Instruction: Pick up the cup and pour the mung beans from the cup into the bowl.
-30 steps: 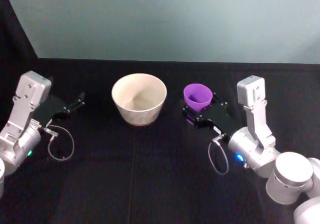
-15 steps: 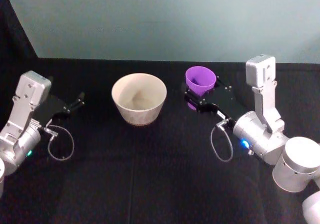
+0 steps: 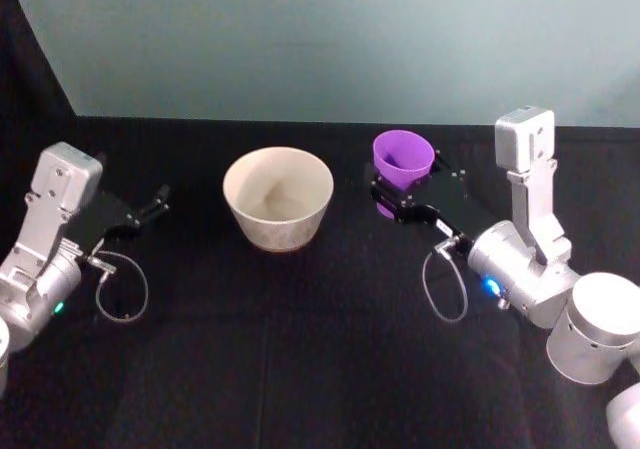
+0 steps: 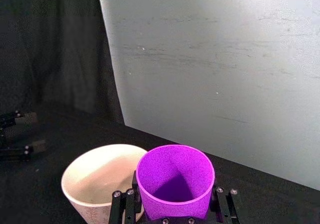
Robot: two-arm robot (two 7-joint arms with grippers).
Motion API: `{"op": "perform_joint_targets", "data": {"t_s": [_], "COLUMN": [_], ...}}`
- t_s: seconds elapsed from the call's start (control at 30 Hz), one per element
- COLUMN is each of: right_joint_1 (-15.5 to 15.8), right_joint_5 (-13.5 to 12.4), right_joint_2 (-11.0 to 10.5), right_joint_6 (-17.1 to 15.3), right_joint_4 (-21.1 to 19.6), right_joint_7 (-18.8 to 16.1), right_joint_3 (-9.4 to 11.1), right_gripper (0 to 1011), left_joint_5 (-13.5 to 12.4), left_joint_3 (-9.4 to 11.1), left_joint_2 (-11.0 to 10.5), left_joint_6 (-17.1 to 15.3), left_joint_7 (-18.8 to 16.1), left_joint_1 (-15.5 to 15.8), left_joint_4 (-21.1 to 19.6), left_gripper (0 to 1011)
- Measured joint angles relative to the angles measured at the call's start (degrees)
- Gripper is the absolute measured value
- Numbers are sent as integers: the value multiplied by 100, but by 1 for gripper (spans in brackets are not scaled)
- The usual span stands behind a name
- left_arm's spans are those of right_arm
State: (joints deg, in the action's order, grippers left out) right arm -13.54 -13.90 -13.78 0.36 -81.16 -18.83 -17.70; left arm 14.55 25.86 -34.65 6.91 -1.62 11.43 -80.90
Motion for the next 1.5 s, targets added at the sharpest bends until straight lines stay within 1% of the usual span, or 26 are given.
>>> {"op": "perform_joint_targets", "data": {"t_s": [1.5], "right_joint_1": [-6], "right_joint_5": [5], "right_joint_2": [0], "right_joint_6": [1], "right_joint_4": [0], "right_joint_7": [7], "right_joint_3": [-6], "right_gripper": [734], "left_joint_5": [0], "left_joint_3": [0], "left_joint_2": [0], "left_joint_6": [0], "left_joint_7": [0], "left_joint_1": [0], "left_joint_4": [0], "left_gripper": [1000]}}
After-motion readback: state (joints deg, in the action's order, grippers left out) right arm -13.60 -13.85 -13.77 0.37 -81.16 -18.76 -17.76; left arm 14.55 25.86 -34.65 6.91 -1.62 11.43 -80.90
